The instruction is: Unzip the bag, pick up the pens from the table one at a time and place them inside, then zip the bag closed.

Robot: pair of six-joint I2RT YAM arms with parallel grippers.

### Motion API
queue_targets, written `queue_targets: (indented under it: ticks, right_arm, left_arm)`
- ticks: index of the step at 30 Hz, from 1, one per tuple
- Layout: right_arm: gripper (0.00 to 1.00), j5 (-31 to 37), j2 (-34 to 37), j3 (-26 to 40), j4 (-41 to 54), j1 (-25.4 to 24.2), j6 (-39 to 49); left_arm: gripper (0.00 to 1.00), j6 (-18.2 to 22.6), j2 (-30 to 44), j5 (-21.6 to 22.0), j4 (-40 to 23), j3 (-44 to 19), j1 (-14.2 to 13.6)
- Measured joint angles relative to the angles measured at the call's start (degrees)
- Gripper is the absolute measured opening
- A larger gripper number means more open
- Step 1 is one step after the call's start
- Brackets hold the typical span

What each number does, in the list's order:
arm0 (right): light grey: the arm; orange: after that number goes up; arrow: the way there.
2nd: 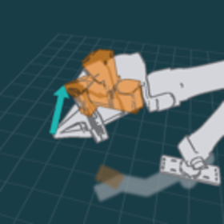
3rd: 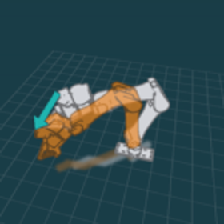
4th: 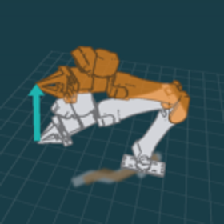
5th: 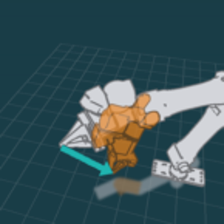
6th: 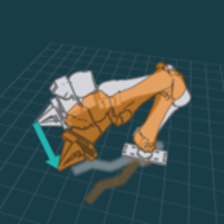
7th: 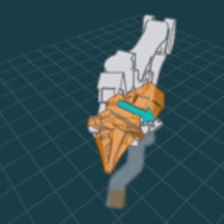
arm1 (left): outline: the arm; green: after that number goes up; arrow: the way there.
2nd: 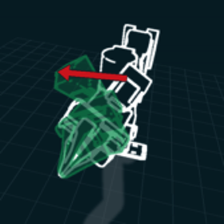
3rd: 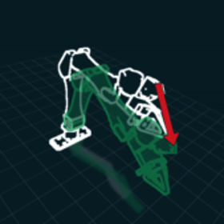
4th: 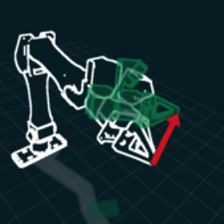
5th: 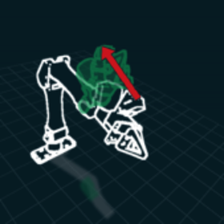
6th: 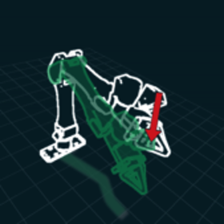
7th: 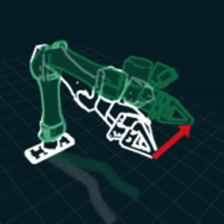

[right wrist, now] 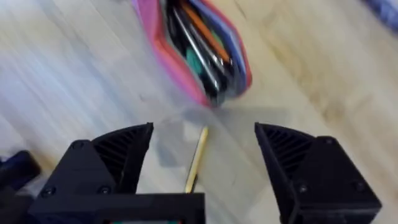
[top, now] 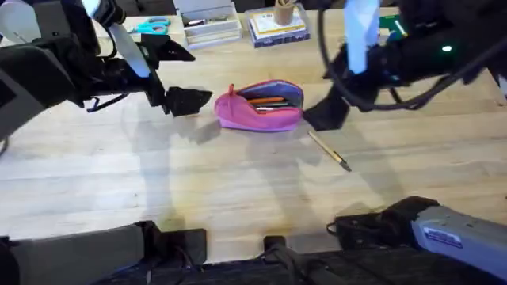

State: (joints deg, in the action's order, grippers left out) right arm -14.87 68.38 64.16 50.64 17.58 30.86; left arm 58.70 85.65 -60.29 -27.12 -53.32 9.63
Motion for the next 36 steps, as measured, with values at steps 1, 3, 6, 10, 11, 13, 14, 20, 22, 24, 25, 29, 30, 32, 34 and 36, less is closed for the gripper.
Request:
queue_targets:
  ticks: [1,3,6,10,11,13,14,20,22,24,25,29,30,32,34,36]
  right_arm:
    - [0.998,0.00,-0.37,0.00,1.28,-1.00,-0.70]
    - [0.998,0.00,-0.98,0.00,3.69,-3.03,-2.14]
    - [0.998,0.00,-1.52,0.00,6.00,-5.59,-4.00]
    - [0.998,0.00,-1.55,0.00,8.34,-6.99,-5.25]
    - [0.998,0.00,-1.55,0.00,8.67,-6.99,-5.43]
    - [0.998,0.00,-1.55,0.00,9.23,-6.99,-5.60]
    - [0.998,0.00,-1.55,0.00,9.43,-6.99,-5.62]
    - [0.998,0.00,-1.55,0.00,9.43,-6.99,-5.74]
    - [0.998,0.00,-1.55,0.00,9.49,-6.99,-5.82]
    - [0.998,0.22,-1.55,0.00,10.24,-6.99,-5.84]
    - [0.998,0.62,-1.55,0.00,10.91,-6.99,-5.81]
    - [0.998,2.05,-1.55,0.00,11.16,-6.99,-5.80]
    - [0.998,2.22,-1.57,0.00,11.16,-6.99,-5.80]
    - [0.998,2.50,-1.67,0.00,11.15,-6.99,-5.79]
    - [0.998,2.78,-2.21,0.00,11.16,-6.99,-5.80]
    - [0.998,2.92,-3.25,0.00,11.16,-6.99,-5.80]
  left_arm:
    - [0.993,0.00,0.00,0.02,0.12,0.00,0.00]
    - [0.993,0.00,0.00,0.00,0.16,0.00,0.00]
    - [0.993,0.00,0.00,0.00,0.18,0.00,0.00]
    - [0.993,0.00,0.00,0.00,0.31,0.00,0.00]
    - [0.993,0.00,0.00,0.00,0.32,0.00,0.00]
    - [0.992,0.00,0.00,0.00,0.38,0.00,0.00]
    - [0.992,0.00,0.00,0.00,0.38,0.00,0.00]
    - [0.993,0.00,0.00,0.00,0.38,0.00,0.00]
    - [0.993,0.00,0.00,0.00,0.48,0.00,0.00]
    - [0.993,0.00,0.00,0.00,0.71,0.00,0.00]
    - [0.993,0.00,0.00,0.00,0.80,0.00,0.00]
    - [0.993,0.00,0.00,0.00,0.99,0.00,0.00]
    - [0.993,0.00,0.00,0.00,0.99,0.00,0.00]
    - [0.992,0.00,0.00,0.00,1.00,0.00,0.00]
    - [0.993,0.00,0.00,0.00,0.99,0.00,0.00]
    - [0.993,0.00,0.00,0.01,0.99,0.00,0.00]
